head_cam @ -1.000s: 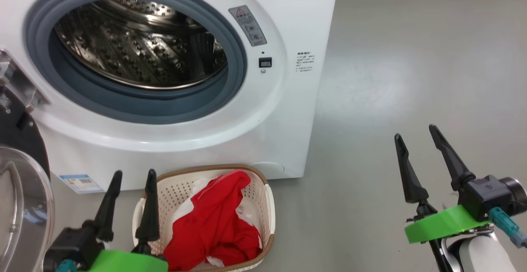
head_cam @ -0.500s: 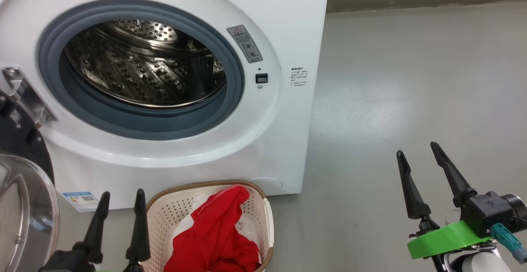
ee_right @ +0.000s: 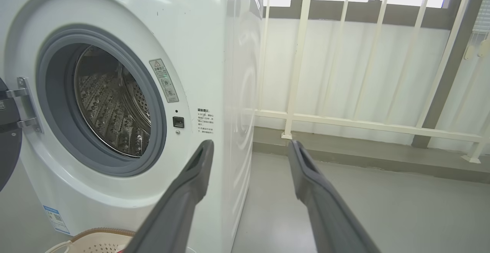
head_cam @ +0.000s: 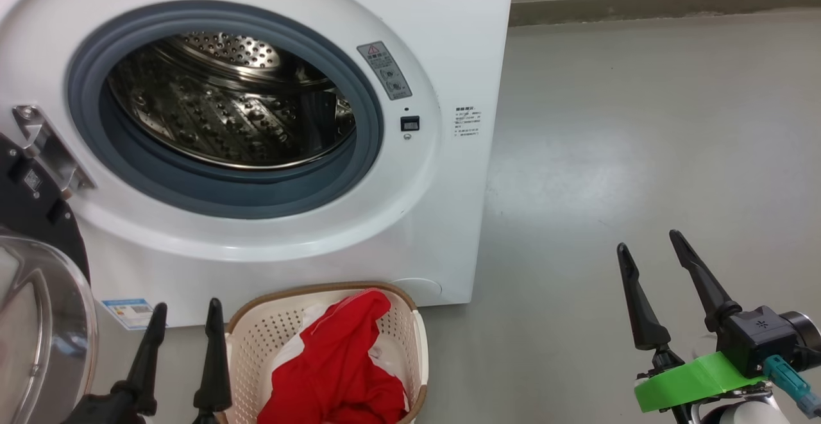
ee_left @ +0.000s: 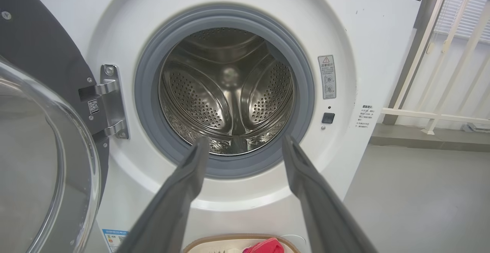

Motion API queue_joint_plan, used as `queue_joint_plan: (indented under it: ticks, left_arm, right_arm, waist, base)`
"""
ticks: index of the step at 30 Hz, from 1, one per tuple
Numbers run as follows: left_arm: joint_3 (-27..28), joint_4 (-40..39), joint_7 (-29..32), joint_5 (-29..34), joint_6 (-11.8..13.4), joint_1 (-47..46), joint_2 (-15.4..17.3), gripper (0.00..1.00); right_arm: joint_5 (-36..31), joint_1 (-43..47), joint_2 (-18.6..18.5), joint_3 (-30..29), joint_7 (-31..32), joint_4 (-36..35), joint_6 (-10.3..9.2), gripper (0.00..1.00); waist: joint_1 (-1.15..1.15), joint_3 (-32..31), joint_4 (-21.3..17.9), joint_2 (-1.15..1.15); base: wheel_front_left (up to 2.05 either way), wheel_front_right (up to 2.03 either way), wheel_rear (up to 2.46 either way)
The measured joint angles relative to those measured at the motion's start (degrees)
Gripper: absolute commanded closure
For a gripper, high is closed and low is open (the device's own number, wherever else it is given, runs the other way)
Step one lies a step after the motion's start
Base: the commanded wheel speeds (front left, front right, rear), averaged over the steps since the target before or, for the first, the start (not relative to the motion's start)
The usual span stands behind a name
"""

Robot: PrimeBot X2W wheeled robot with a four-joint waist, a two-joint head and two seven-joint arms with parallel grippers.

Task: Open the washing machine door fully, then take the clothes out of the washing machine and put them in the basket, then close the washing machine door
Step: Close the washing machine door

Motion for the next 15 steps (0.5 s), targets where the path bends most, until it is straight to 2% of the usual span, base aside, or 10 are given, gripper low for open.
queue_joint_plan:
  ticks: [5, 15]
  left_arm:
    - [-0.2, -0.3, 0.3, 0.0, 0.2, 0.2, 0.1, 0.0]
    - [-0.5, -1.2, 0.5, -0.7, 0.0, 0.2, 0.2, 0.0]
  right_arm:
    - [0.0, 0.0, 0.1, 0.1, 0.0, 0.0, 0.0, 0.0]
    - [0.0, 0.0, 0.1, 0.1, 0.0, 0.0, 0.0, 0.0]
  waist:
    - [0.0, 0.2, 0.0, 0.0]
    - [0.0, 0.7, 0.2, 0.0]
  base:
    - [-1.23, 1.23, 0.0]
    - [-1.82, 1.82, 0.0]
